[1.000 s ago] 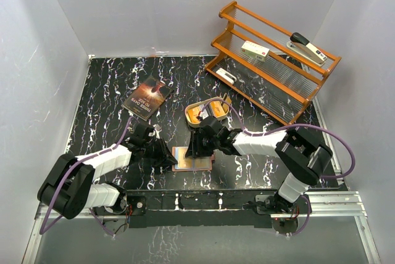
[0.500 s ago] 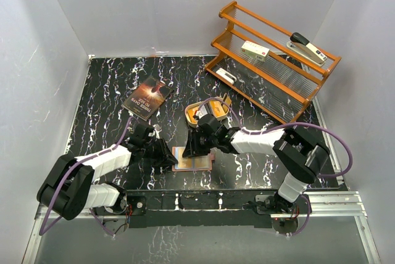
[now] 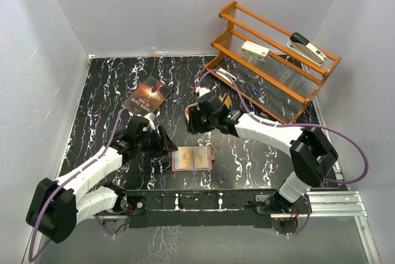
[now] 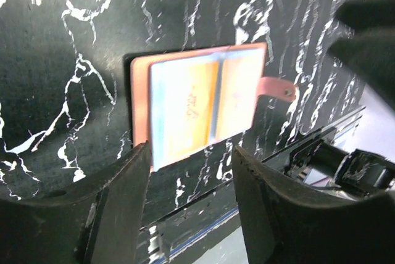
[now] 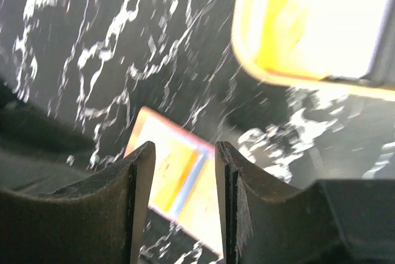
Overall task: Put the credit cards into the card holder
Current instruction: Insert the credit card into the card holder, then pick up the credit card from the storage box.
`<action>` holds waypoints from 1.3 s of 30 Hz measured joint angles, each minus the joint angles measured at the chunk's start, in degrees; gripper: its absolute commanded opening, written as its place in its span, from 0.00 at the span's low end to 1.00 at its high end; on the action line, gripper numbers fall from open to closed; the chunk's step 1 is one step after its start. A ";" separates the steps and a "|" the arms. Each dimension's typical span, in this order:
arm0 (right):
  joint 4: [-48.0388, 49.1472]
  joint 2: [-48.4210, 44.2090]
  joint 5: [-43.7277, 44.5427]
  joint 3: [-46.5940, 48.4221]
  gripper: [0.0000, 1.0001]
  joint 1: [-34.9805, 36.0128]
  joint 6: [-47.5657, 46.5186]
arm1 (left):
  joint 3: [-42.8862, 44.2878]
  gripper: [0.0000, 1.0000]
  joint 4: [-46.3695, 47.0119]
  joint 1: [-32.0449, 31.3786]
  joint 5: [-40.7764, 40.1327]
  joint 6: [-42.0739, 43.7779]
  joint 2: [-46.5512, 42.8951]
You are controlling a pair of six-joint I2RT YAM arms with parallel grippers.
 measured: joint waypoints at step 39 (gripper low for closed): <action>-21.31 23.37 18.36 33.07 0.02 -21.20 -23.54 | 14.80 0.98 -16.17 0.00 -15.93 21.14 -11.45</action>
